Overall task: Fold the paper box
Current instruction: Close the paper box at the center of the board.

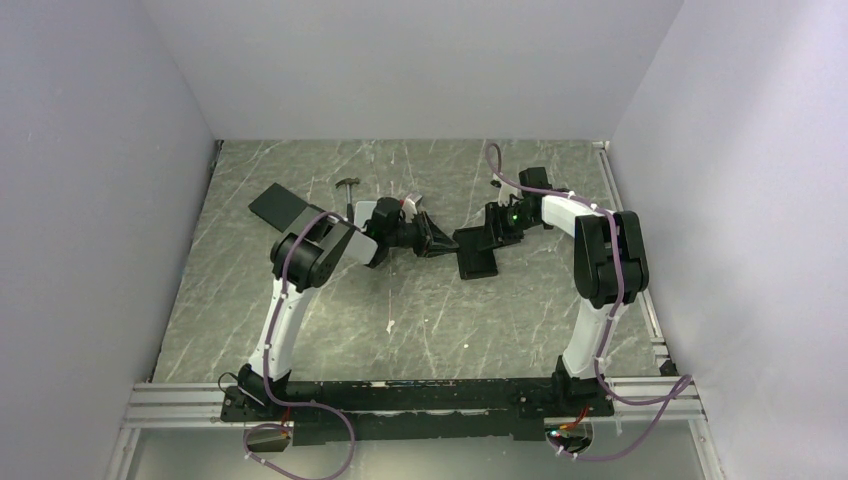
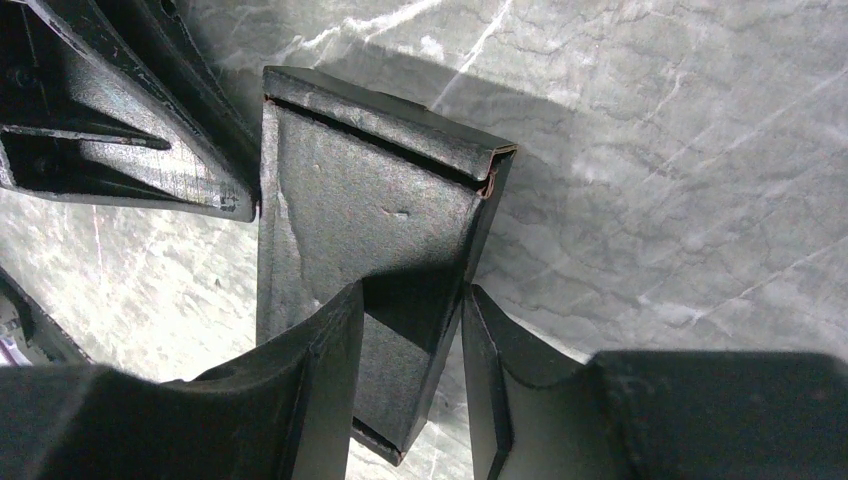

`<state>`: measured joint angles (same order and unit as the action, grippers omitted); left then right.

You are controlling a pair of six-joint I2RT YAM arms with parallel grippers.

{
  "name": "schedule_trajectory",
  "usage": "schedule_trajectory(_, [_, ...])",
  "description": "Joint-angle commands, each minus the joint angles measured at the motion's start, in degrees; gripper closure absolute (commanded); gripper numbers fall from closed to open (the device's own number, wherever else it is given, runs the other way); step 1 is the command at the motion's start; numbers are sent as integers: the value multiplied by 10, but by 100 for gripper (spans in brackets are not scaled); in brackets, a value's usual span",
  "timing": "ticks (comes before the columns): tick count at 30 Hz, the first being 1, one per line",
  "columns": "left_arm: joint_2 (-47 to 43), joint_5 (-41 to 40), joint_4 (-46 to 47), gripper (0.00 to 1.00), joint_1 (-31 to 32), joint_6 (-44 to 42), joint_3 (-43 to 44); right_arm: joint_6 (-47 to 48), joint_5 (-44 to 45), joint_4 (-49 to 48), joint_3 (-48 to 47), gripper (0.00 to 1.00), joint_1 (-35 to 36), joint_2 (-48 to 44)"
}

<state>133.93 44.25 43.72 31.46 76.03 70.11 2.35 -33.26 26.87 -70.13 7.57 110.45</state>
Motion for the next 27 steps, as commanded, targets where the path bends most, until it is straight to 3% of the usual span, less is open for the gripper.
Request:
schedule_trajectory(1, [7, 4, 106, 74, 17, 41, -1, 6, -13, -6, -3, 62, 27, 22])
schedule_trajectory(12, [-2, -6, -12, 64, 21, -20, 24, 13, -6, 2, -9, 63, 38, 25])
schedule_trajectory(20, [-2, -12, -81, 65, 24, -51, 48, 17, 0, 7, -14, 63, 52, 29])
schedule_trajectory(27, [5, -18, -137, 72, 25, -80, 80, 21, 2, 13, -18, 64, 64, 36])
